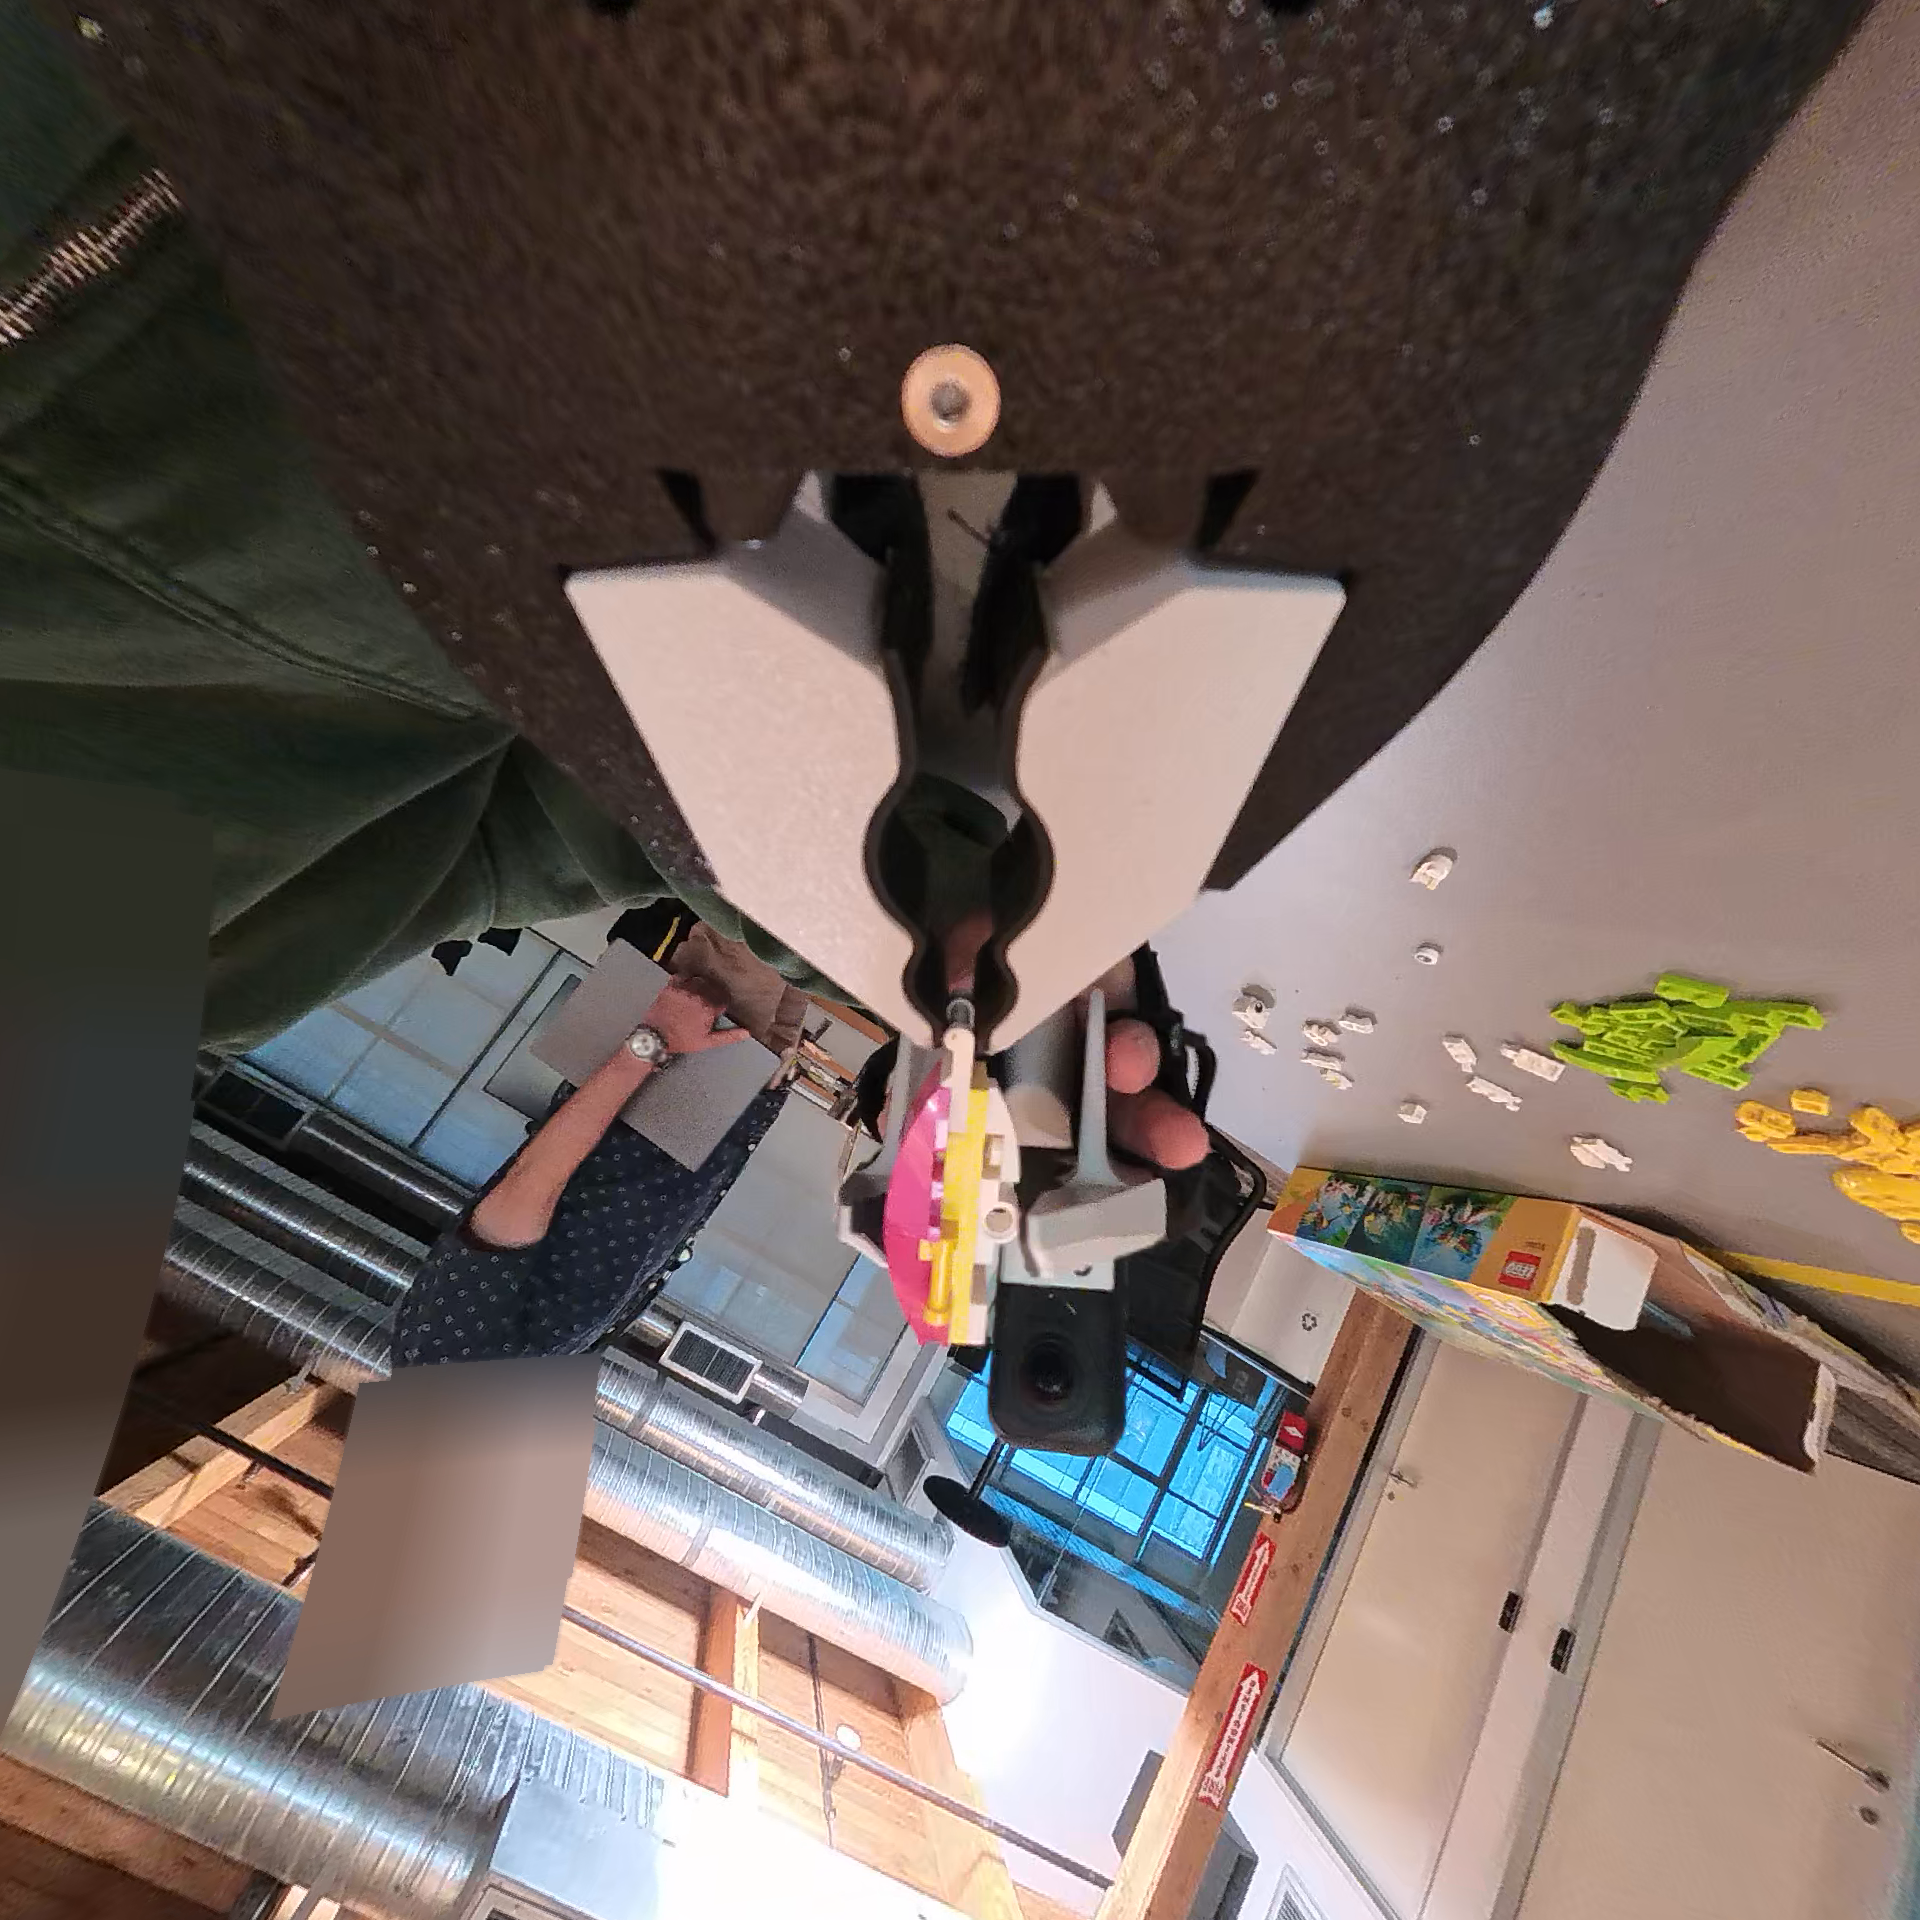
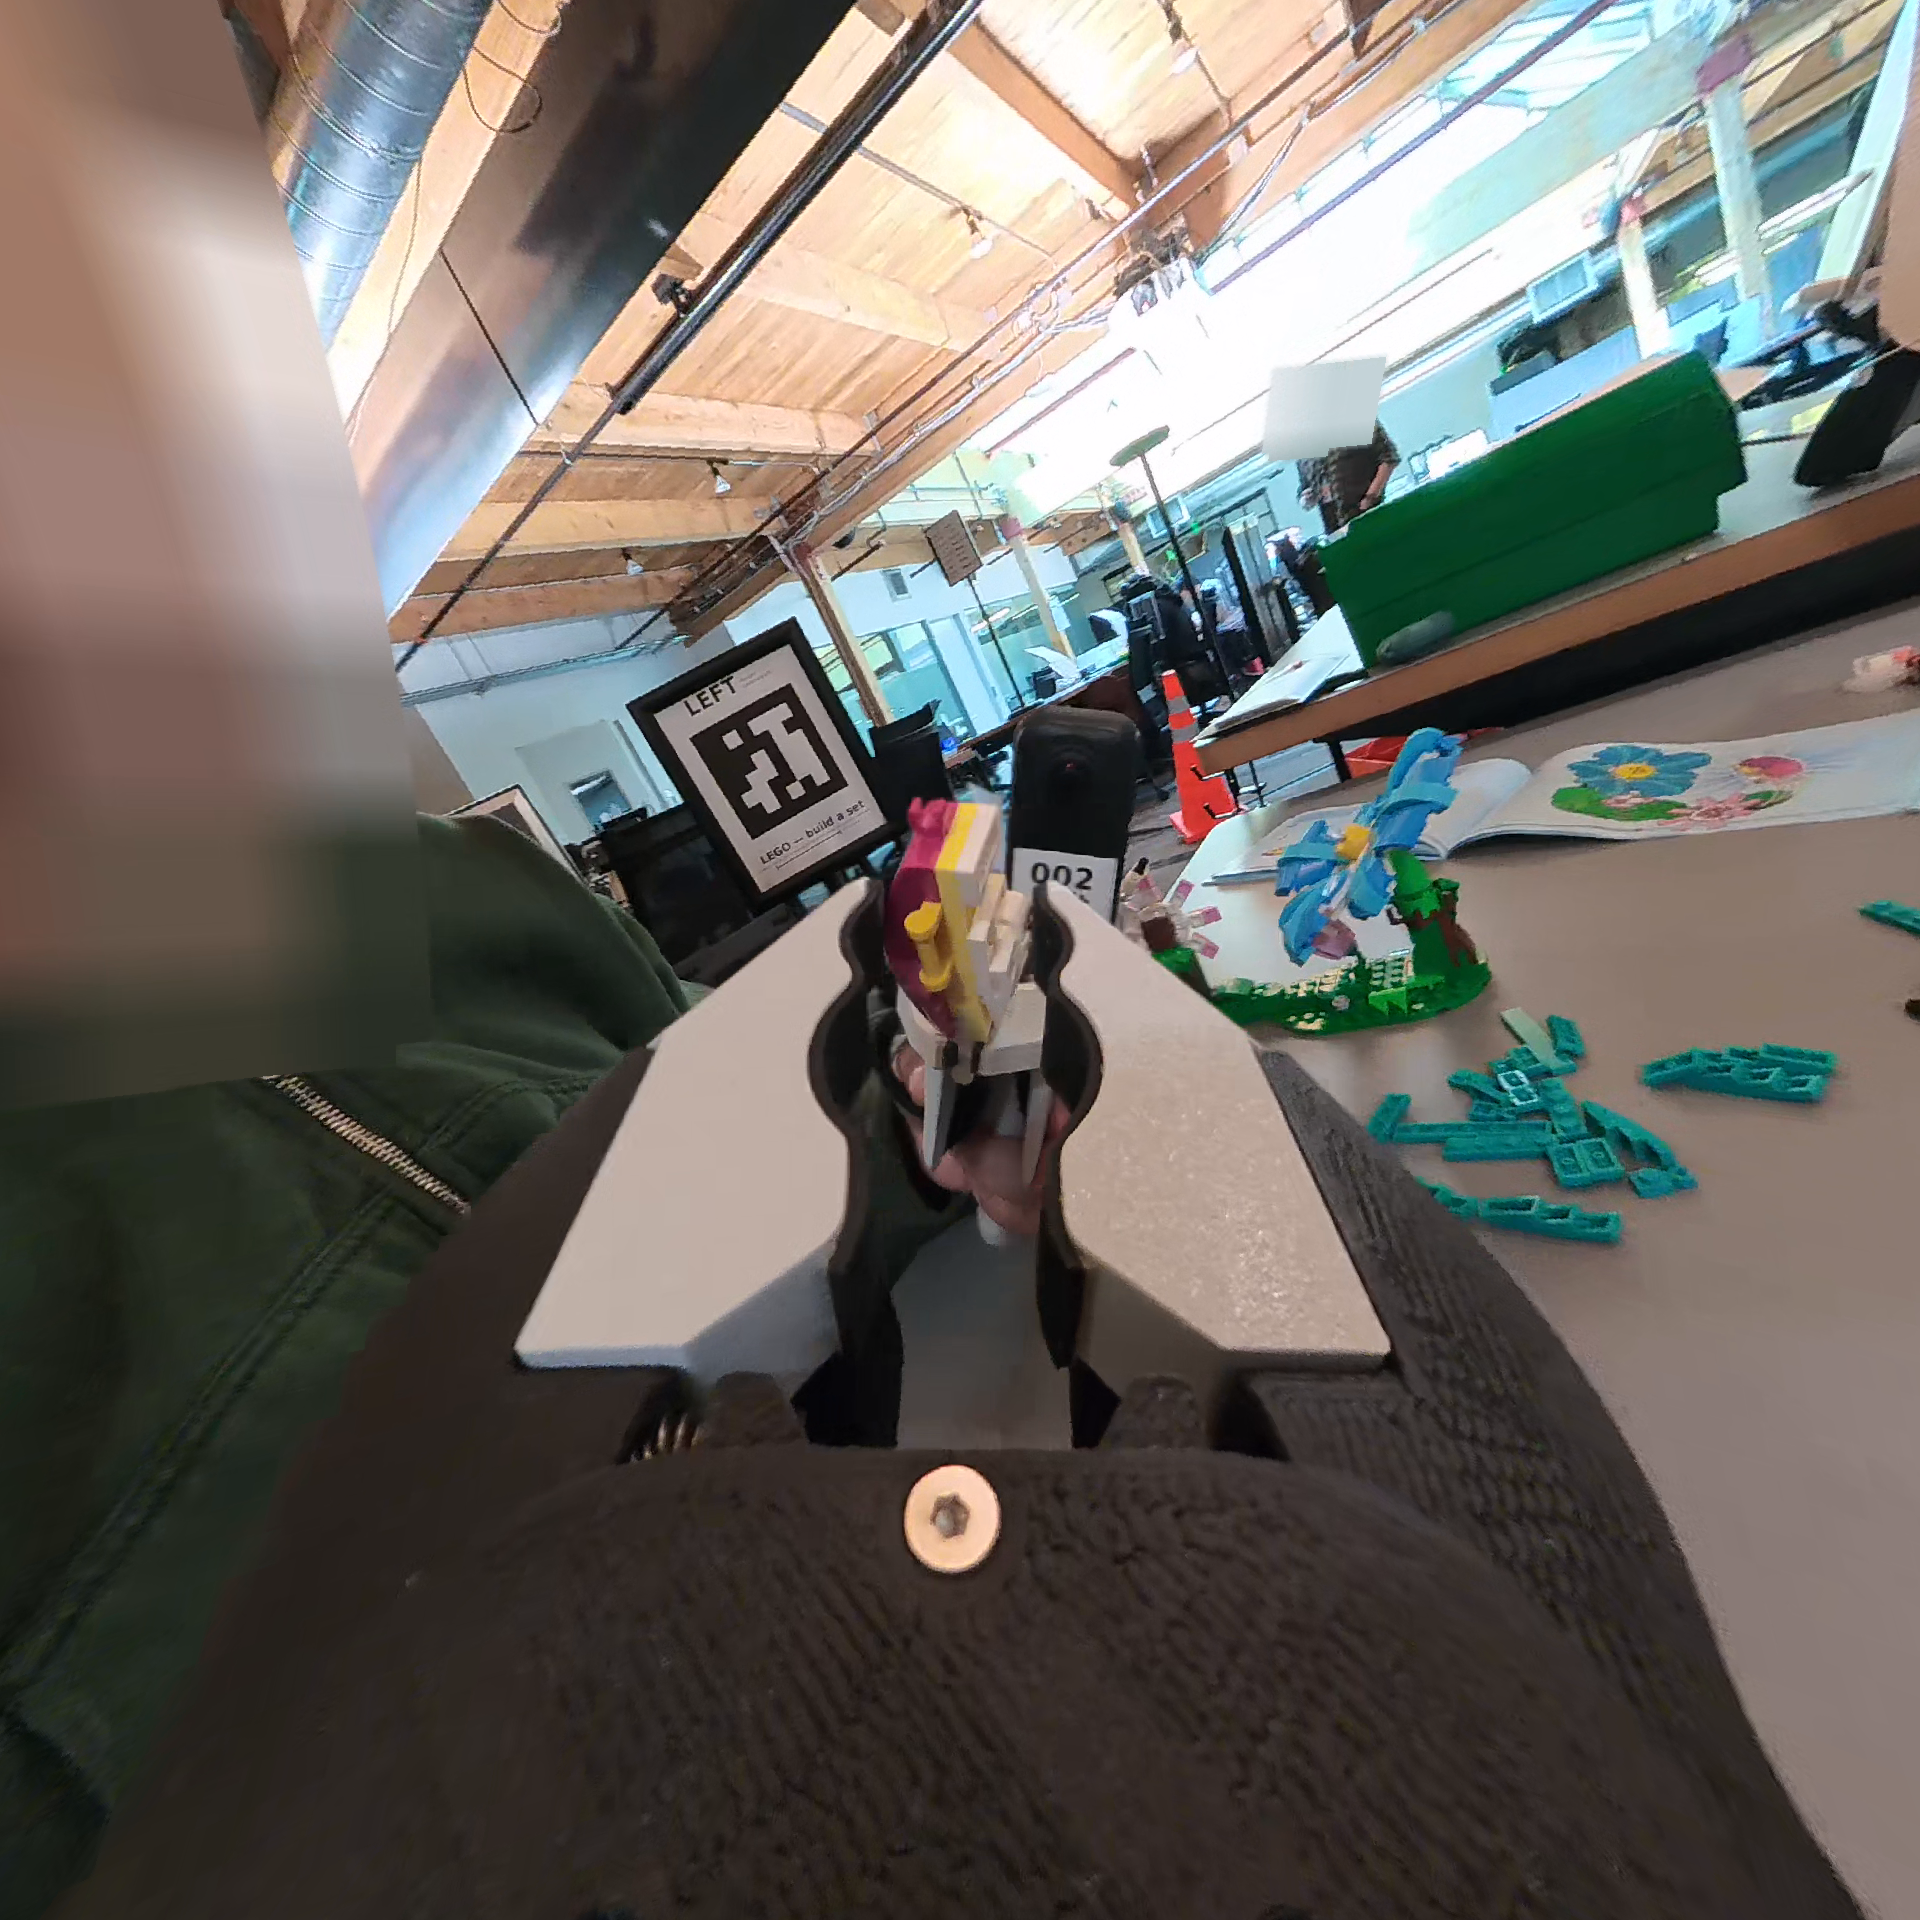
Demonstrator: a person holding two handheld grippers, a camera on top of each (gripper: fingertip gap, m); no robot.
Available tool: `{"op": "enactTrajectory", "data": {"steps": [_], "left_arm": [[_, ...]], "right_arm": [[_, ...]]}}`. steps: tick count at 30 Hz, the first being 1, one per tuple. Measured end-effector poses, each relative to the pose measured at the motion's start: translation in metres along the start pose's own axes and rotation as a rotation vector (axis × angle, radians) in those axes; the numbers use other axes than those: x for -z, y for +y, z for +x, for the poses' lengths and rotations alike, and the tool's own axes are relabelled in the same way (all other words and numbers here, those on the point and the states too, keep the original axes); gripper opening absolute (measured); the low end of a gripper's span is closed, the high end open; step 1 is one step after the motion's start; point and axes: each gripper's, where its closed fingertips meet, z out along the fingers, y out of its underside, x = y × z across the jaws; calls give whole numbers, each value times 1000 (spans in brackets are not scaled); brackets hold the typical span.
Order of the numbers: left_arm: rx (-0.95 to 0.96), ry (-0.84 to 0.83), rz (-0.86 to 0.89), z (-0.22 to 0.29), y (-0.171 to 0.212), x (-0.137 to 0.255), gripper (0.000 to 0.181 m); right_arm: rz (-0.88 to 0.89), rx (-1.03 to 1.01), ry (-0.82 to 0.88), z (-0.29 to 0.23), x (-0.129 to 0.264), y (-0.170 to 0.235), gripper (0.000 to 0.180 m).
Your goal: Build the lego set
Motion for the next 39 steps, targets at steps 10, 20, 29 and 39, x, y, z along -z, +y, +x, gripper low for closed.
{"op": "enactTrajectory", "data": {"steps": [10,20,29,39], "left_arm": [[-48,-63,1,-7,-2,1,2],[-93,-85,-17,-8,0,1,2],[-187,-196,-5,-24,1,5,16],[-628,-270,1,-15,15,7,15]], "right_arm": [[-26,-13,21,3,0,2,30],[-31,10,18,3,2,6,24],[8,159,152,19,11,8,24],[183,645,709,25,66,4,24]]}}
